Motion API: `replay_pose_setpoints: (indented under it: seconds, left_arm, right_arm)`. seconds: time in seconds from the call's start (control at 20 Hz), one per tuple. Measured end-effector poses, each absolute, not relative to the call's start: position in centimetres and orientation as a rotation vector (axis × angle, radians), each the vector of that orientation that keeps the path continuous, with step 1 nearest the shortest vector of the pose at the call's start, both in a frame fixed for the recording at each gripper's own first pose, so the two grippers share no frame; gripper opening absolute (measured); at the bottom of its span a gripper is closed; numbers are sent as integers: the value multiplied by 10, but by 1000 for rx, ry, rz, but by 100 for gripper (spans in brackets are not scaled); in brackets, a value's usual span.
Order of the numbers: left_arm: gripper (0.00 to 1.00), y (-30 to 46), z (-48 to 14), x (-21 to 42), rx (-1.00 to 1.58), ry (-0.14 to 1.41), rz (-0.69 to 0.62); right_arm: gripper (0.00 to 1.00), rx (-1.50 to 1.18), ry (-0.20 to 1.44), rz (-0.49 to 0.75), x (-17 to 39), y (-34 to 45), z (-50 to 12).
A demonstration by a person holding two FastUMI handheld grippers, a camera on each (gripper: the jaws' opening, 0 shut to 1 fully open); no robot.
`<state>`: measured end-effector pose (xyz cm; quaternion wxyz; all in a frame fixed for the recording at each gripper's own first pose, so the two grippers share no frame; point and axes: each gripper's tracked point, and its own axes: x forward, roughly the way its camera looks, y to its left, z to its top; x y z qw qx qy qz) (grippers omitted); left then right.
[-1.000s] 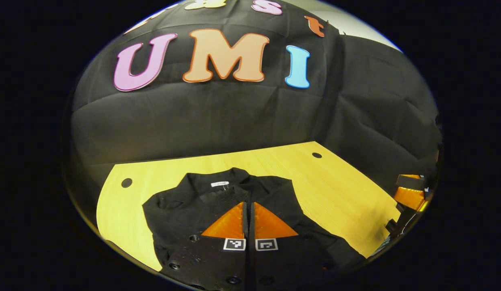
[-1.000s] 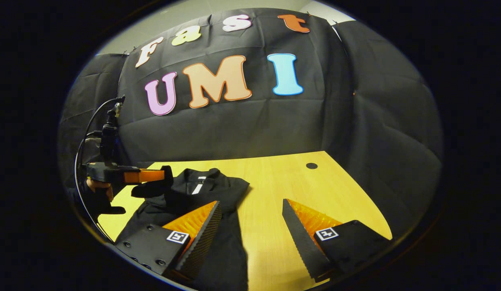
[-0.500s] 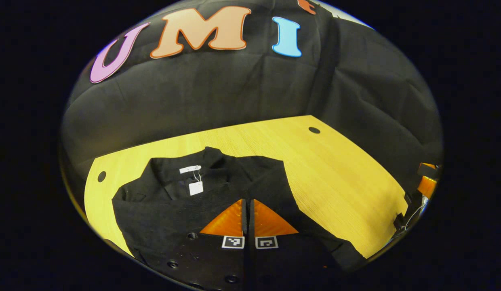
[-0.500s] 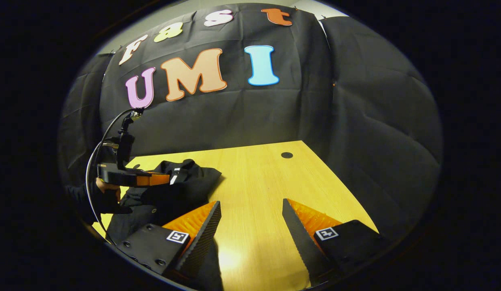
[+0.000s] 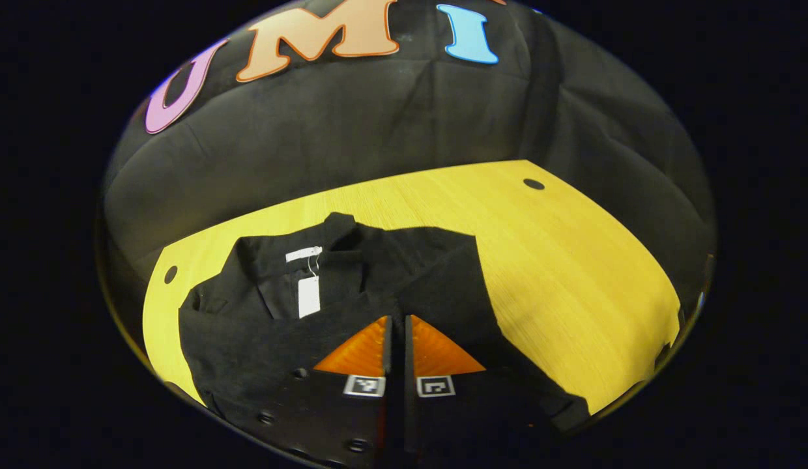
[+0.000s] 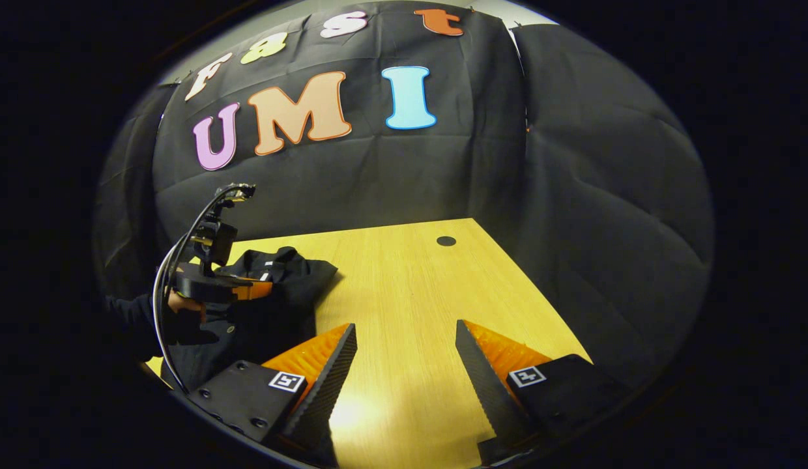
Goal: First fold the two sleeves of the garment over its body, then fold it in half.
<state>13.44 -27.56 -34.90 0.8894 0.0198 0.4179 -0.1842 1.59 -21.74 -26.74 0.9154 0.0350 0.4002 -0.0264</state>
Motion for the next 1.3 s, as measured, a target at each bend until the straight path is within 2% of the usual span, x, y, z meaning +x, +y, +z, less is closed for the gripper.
replay_pose_setpoints:
  seconds: [0.05, 0.15, 0.2, 0.45, 0.5, 0.55, 0.85, 1.3]
  left_arm:
    - [21, -280, -337, 133, 14, 817, -368]
    - [100, -265, -293, 149, 18, 695, -311]
    - [93, -256, -272, 152, 27, 638, -294]
    - [94, -172, -211, 115, 44, 554, -190]
    - [94, -149, -207, 101, 49, 556, -161]
    - [94, -127, -207, 88, 57, 559, -132]
    - [94, -21, -233, -12, 62, 669, 13]
    - [95, 22, -285, -122, 38, 820, 43]
  right_arm:
    - [94, 76, 820, -46, 16, -218, -268]
    - [97, 87, 821, -15, 18, -217, -273]
    - [97, 90, 825, 4, 20, -215, -275]
    - [99, 115, 804, 72, 27, -185, -271]
    - [94, 116, 801, 87, 25, -173, -270]
    - [98, 107, 804, 100, 20, -162, -272]
    - [98, 57, 841, 170, -25, -99, -275]
    - [98, 8, 934, 192, -104, -63, -302]
